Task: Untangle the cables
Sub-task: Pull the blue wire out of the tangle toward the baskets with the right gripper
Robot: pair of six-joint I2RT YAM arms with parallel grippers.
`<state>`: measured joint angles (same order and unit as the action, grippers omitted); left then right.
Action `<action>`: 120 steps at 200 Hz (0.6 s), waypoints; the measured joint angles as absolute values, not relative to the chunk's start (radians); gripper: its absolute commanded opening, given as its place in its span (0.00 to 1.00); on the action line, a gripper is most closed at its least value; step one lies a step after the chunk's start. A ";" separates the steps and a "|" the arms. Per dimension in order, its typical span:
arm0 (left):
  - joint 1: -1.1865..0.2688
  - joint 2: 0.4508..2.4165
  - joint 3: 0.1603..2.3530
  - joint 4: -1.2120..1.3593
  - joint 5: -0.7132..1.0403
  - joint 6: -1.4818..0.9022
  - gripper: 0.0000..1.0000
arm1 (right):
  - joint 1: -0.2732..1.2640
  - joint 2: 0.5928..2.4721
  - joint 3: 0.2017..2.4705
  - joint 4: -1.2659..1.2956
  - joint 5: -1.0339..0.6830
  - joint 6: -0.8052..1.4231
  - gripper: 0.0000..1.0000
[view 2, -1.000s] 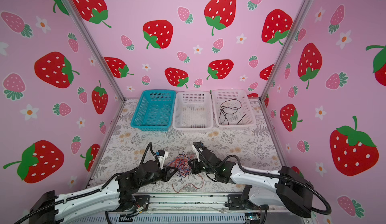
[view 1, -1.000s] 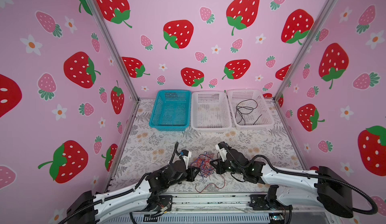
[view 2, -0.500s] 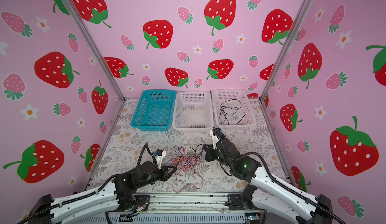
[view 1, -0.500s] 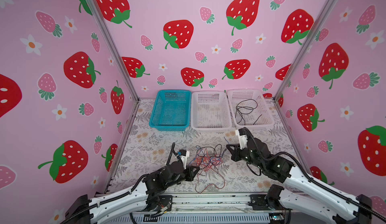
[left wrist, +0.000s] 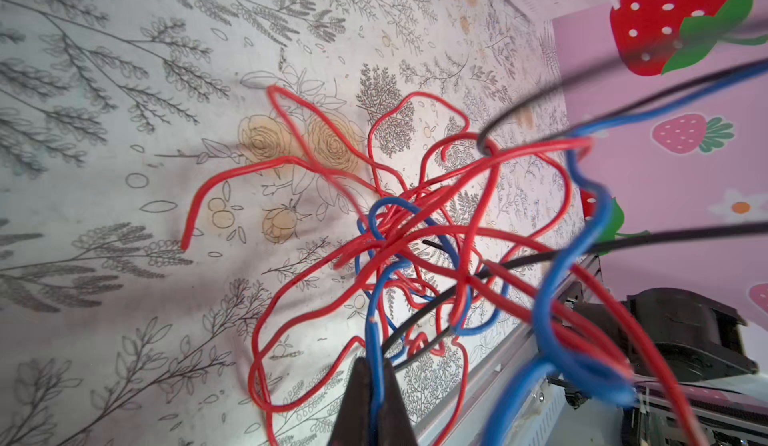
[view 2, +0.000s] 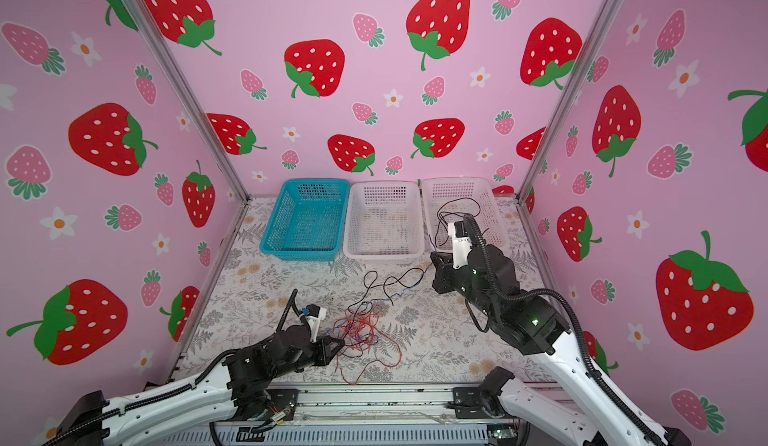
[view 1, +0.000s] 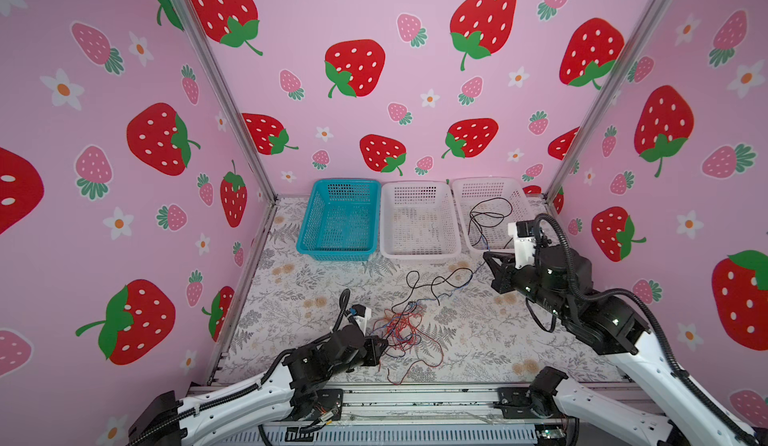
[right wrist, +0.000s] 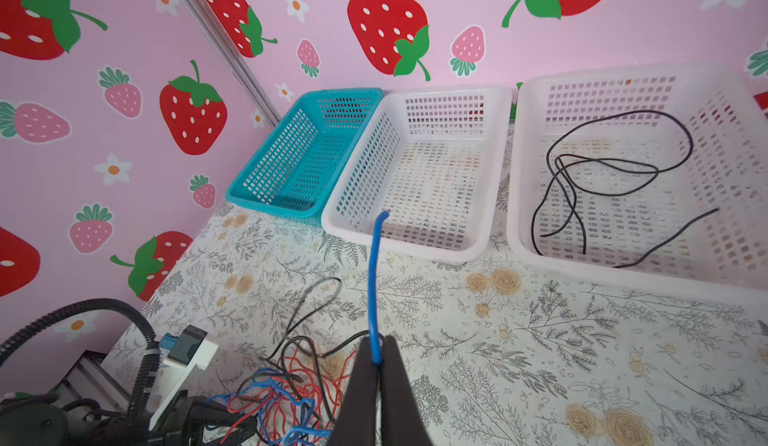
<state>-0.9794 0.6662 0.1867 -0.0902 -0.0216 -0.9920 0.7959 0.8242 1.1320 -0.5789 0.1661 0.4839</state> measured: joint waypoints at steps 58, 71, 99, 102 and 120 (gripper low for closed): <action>-0.863 0.692 0.185 -0.102 0.024 -0.990 0.00 | 0.796 0.848 1.270 -0.724 0.192 0.429 0.00; -0.842 0.705 0.182 -0.094 0.043 -0.988 0.00 | 0.796 0.854 1.306 -0.751 0.194 0.419 0.00; -0.819 0.746 0.182 -0.058 0.073 -0.974 0.00 | 0.796 0.859 1.376 -0.801 0.202 0.403 0.00; -0.817 0.751 0.182 -0.053 0.077 -0.973 0.00 | 0.796 0.859 1.383 -0.807 0.202 0.401 0.00; -0.806 0.797 0.184 -0.022 0.099 -0.963 0.00 | 0.796 0.862 1.422 -0.840 0.204 0.392 0.00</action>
